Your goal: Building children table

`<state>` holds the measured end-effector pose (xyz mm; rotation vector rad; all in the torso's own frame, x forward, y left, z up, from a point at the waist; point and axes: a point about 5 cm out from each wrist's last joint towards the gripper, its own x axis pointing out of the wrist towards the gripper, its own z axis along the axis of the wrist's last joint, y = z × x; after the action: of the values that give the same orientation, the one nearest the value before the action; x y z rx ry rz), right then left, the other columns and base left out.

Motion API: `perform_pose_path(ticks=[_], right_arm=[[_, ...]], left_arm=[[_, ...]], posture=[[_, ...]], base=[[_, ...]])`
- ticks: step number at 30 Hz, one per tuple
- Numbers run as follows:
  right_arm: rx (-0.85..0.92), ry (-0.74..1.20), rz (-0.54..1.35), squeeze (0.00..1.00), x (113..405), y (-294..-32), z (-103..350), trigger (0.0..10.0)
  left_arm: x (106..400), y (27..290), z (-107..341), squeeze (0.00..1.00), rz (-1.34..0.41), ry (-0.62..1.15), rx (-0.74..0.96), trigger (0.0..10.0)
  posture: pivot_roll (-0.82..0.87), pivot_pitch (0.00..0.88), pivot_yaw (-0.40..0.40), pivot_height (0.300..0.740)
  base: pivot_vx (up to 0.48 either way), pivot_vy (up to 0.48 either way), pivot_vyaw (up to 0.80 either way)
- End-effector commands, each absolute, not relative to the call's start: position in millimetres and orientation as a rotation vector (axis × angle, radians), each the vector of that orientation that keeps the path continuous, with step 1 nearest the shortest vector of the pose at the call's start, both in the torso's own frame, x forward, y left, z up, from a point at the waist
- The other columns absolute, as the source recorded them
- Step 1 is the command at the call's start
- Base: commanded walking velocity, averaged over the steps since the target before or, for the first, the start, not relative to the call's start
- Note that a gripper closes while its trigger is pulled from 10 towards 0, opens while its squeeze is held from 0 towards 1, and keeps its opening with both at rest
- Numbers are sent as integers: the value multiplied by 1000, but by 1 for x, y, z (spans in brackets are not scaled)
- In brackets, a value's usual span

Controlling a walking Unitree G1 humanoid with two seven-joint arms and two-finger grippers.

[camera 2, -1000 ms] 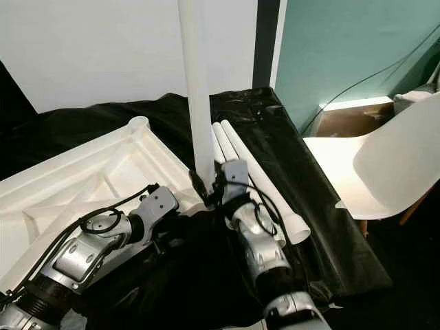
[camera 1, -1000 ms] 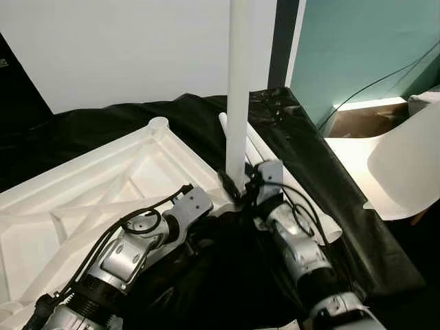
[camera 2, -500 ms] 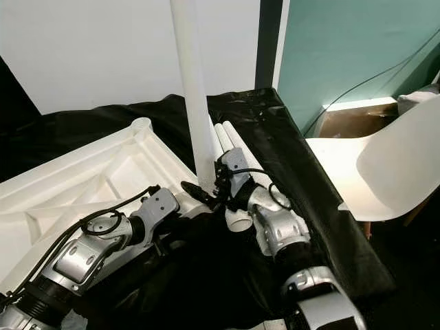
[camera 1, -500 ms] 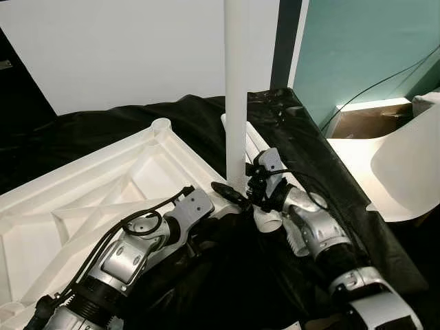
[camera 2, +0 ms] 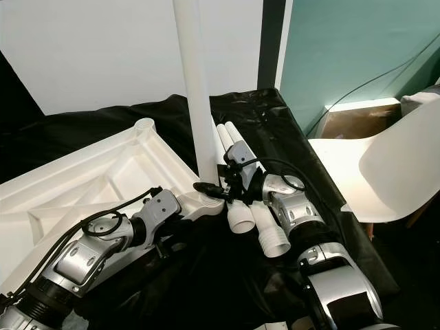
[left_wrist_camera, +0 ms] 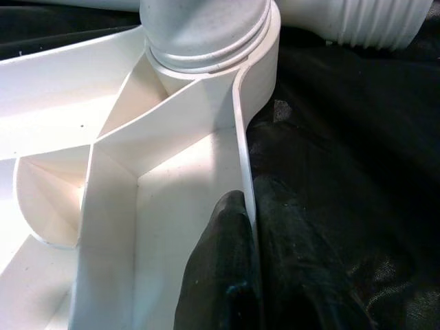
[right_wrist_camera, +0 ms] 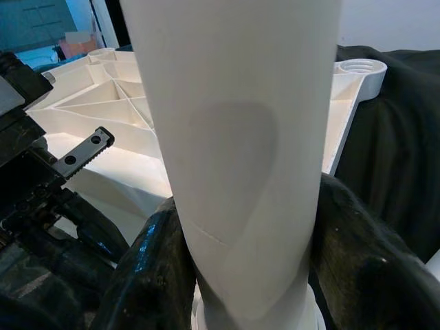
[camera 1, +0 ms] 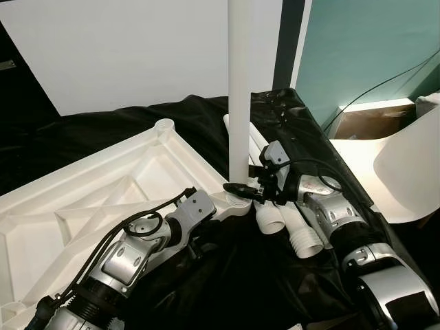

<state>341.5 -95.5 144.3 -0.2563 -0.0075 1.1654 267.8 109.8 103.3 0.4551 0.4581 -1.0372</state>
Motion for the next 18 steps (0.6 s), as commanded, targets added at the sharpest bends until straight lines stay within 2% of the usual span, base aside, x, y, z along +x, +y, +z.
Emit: perform_pose_path(ticks=[1, 2, 3, 4, 5, 6, 8, 9, 10, 11, 13, 15, 18], right_arm=[[-233, 30, 1252, 0, 329, -82, 131, 0], [-202, 9, 1233, 0, 326, -79, 130, 0], [-131, -61, 1110, 0, 325, -73, 132, 0], [-131, -61, 1110, 0, 325, -73, 132, 0], [-6, -203, 829, 0, 327, -70, 140, 0], [34, -257, 707, 0, 327, -72, 144, 0], [34, -257, 707, 0, 327, -72, 144, 0], [60, -291, 609, 0, 327, -75, 148, 0], [60, -291, 609, 0, 327, -75, 148, 0], [72, -311, 531, 0, 327, -77, 150, 0], [72, -311, 531, 0, 327, -77, 150, 0], [79, -345, 425, 0, 328, -77, 158, 0], [65, -364, 383, 0, 327, -75, 162, 0]], left_arm=[[251, 117, 69, 0, -1082, 650, 447, 7843], [251, 117, 69, 0, -1083, 649, 447, 7765], [251, 117, 70, 0, -1082, 649, 447, 7725], [251, 117, 70, 0, -1082, 649, 447, 7725], [251, 117, 70, 0, -1081, 648, 448, 7725], [252, 117, 70, 0, -1081, 648, 449, 7765], [252, 117, 70, 0, -1081, 648, 449, 7765], [251, 117, 70, 0, -1082, 648, 449, 7765], [251, 117, 70, 0, -1082, 648, 449, 7765], [251, 117, 70, 0, -1086, 649, 449, 7725], [251, 117, 70, 0, -1086, 649, 449, 7725], [252, 116, 70, 0, -1092, 650, 455, 7725], [252, 115, 70, 0, -1095, 648, 457, 7725]], posture=[[86, 0, 23, 740], [86, 0, 23, 740], [86, 0, 22, 740], [86, 0, 22, 740], [84, 0, 22, 740], [83, 0, 26, 740], [83, 0, 26, 740], [83, 0, 27, 740], [83, 0, 27, 740], [82, 0, 28, 740], [82, 0, 28, 740], [74, 0, 34, 740], [75, 0, 30, 740]], base=[[0, 0, 0], [0, 0, 0], [0, 0, 0], [0, 0, 0], [0, 0, 0], [0, 0, 0], [0, 0, 0], [0, 0, 0], [0, 0, 0], [0, 0, 0], [0, 0, 0], [0, 0, 0], [0, 0, 0]])
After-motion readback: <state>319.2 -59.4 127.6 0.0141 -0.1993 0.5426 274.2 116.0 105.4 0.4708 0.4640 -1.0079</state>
